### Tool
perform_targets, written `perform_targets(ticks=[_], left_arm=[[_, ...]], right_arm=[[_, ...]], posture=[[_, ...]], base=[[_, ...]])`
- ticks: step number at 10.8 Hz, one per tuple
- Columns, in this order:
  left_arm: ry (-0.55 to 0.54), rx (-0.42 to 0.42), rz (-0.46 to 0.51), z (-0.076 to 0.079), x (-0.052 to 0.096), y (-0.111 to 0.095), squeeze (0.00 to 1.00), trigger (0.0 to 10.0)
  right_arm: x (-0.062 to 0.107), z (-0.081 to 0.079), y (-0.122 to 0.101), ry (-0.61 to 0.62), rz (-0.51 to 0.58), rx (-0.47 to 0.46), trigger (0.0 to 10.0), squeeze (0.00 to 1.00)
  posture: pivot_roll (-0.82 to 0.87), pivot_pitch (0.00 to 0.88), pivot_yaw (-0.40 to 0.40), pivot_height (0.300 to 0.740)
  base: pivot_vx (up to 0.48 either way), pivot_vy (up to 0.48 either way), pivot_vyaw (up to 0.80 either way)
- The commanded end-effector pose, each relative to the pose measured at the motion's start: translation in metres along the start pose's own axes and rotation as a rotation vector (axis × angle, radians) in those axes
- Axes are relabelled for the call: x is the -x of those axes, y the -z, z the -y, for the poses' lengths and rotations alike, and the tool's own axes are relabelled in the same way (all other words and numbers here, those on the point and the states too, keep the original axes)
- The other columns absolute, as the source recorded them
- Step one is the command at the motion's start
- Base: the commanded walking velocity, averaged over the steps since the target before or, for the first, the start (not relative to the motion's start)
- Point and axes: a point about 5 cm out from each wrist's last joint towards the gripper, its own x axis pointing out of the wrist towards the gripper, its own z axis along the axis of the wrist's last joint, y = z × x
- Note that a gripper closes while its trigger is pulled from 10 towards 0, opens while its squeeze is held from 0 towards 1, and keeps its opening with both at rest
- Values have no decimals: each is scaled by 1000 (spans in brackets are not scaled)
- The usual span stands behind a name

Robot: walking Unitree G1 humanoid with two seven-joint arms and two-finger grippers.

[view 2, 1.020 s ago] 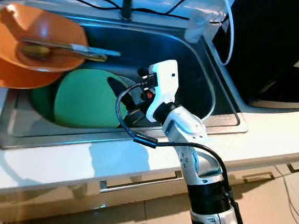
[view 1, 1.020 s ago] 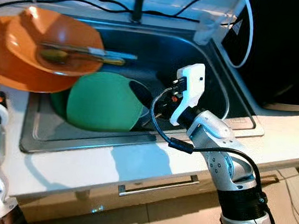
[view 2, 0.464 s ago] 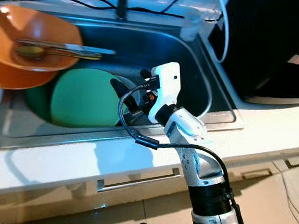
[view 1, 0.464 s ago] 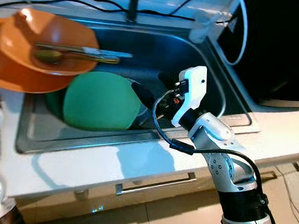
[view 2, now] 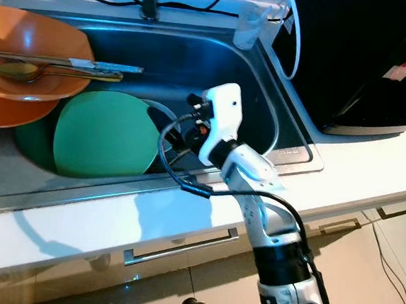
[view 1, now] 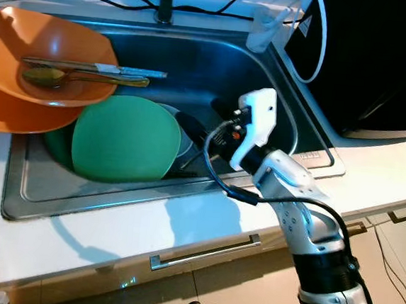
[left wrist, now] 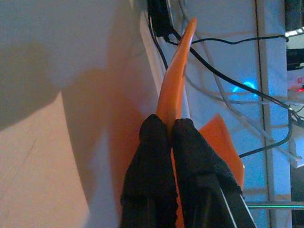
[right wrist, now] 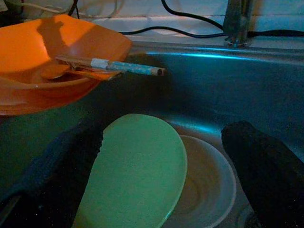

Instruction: Kitchen organization

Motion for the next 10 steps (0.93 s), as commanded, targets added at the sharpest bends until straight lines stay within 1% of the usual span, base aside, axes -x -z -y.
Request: perform_targets(ticks=[1,2,3,4,5,6,7,9,10], left_arm=[[-398,-2,1,-65,4,-1,0,10000],[-398,-9,-2,-66,2,-1,0,10000],[-421,-23,10,-71,-3,-2,0,10000],[-425,-26,13,-72,-5,-2,0,10000],[-426,-26,35,-73,-14,-4,0,10000],[-429,-28,41,-74,-18,-5,0,10000],[-431,-34,46,-77,-25,-4,0,10000],[-436,-40,48,-80,-31,-3,0,10000],[-439,-61,61,-84,-39,-4,0,10000]], right_arm=[[2,3,0,4,8,14,10000,0],[3,3,1,10,9,14,10000,0],[5,6,0,23,12,21,10000,0],[5,7,0,26,14,22,10000,0],[7,8,-1,34,15,27,10000,0],[8,9,-1,38,15,31,10000,0],[10,10,-2,46,14,36,10000,0],[11,11,-2,52,14,40,10000,0],[13,12,-3,59,14,43,10000,0]], posture=[[159,202,-219,740],[155,196,-213,740],[147,191,-208,740],[143,188,-206,740],[129,181,-203,740],[125,180,-202,740],[113,176,-201,740],[100,175,-199,740],[88,174,-200,740]], base=[[0,0,0],[0,0,0],[0,0,0],[0,0,0],[0,0,0],[0,0,0],[0,0,0],[0,0,0],[0,0,0]])
